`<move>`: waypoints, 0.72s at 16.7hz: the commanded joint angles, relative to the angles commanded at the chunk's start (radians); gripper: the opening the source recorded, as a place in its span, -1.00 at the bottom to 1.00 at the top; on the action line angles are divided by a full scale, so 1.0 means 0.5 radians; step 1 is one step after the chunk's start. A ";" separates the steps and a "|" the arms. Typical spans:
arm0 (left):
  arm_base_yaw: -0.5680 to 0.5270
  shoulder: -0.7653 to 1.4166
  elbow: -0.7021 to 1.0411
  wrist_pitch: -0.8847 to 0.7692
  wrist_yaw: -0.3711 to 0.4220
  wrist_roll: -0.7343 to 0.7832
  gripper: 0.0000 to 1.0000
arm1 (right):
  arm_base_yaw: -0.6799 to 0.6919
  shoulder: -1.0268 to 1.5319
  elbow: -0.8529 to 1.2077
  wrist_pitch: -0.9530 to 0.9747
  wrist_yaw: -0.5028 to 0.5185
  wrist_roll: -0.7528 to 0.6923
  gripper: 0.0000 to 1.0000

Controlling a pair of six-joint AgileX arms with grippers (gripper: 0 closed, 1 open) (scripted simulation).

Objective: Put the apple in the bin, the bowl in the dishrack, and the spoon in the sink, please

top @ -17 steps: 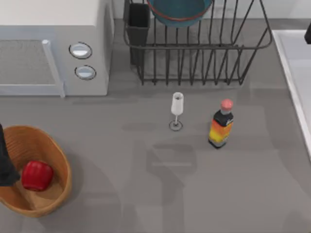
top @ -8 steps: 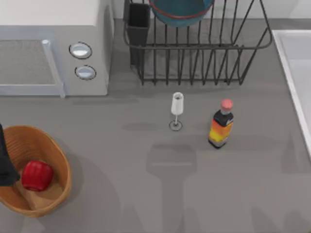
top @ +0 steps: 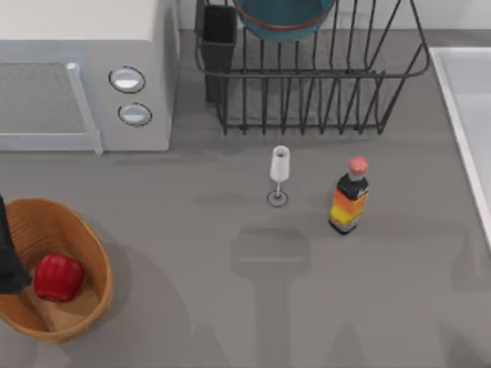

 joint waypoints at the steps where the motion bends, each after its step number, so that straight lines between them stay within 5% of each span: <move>1: 0.000 0.000 0.000 0.000 0.000 0.000 1.00 | 0.006 0.008 0.004 0.003 0.003 0.000 1.00; 6: 0.000 0.000 0.000 0.000 0.000 0.000 1.00 | -0.063 0.224 0.167 -0.197 -0.013 -0.121 1.00; 12: 0.000 0.000 0.000 0.000 0.000 0.000 1.00 | -0.328 1.115 0.703 -0.906 -0.027 -0.510 1.00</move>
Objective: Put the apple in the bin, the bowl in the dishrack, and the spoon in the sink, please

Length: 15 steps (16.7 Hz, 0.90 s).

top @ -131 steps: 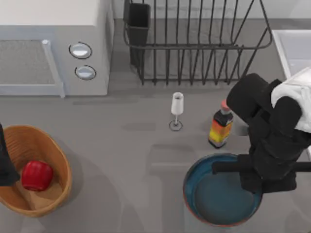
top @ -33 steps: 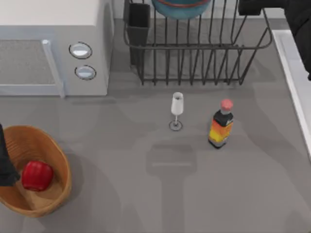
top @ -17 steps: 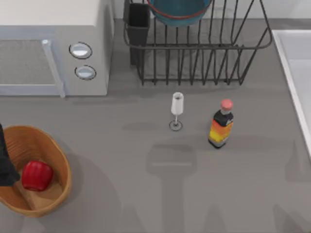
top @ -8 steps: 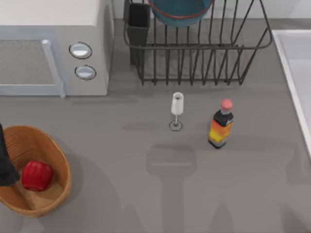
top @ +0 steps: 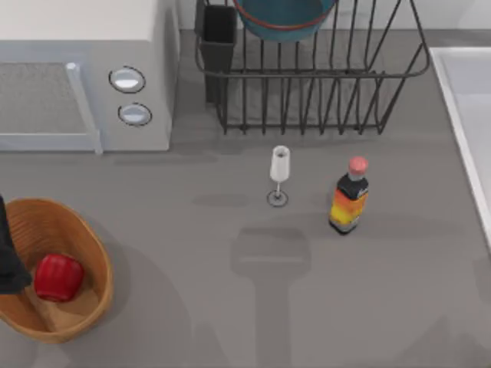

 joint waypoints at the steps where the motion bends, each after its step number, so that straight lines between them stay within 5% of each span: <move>1: 0.000 0.000 0.000 0.000 0.000 0.000 1.00 | -0.053 0.166 0.100 -0.130 0.000 -0.072 1.00; 9: 0.000 0.000 0.000 0.000 0.000 0.000 1.00 | -0.408 1.231 0.766 -1.008 -0.004 -0.542 1.00; 15: 0.000 0.000 0.000 0.000 0.000 0.000 1.00 | -0.488 1.464 0.916 -1.204 -0.008 -0.644 1.00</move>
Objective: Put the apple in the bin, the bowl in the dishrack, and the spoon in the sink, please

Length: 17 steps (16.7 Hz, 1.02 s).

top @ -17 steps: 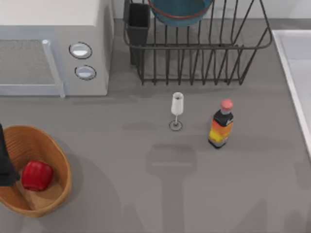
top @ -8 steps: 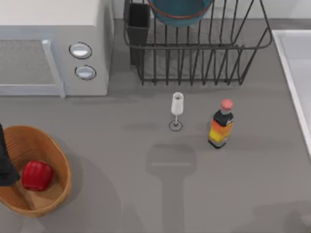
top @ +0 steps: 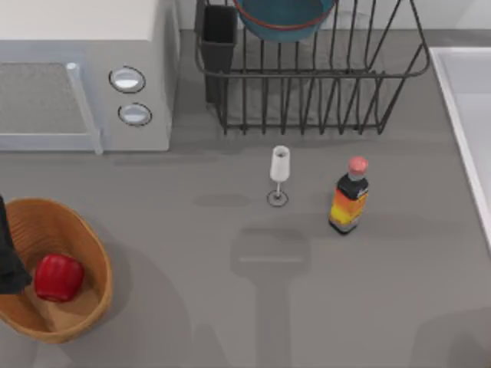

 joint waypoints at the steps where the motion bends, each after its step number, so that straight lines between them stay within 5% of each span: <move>1: 0.000 0.000 0.000 0.000 0.000 0.000 1.00 | 0.000 0.000 0.000 0.000 0.000 0.000 1.00; 9: 0.000 0.000 0.000 0.000 0.000 0.000 1.00 | -0.028 0.138 -0.052 0.190 -0.002 -0.025 1.00; 17: 0.000 0.000 0.000 0.000 0.000 0.000 1.00 | 0.025 0.452 -0.406 0.859 -0.002 0.032 1.00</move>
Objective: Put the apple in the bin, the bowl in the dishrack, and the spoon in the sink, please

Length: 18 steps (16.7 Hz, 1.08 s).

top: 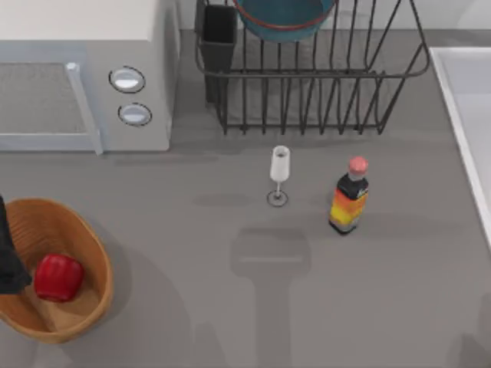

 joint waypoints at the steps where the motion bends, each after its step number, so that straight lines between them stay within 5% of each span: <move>1: 0.000 0.000 0.000 0.000 0.000 0.000 1.00 | 0.004 0.011 -0.051 0.063 0.000 0.003 1.00; 7: 0.000 0.000 0.000 0.000 0.000 0.000 1.00 | 0.001 0.027 -0.111 0.137 0.002 0.002 1.00; 18: 0.000 0.000 0.000 0.000 0.000 0.000 1.00 | 0.001 0.027 -0.111 0.137 0.002 0.002 -0.66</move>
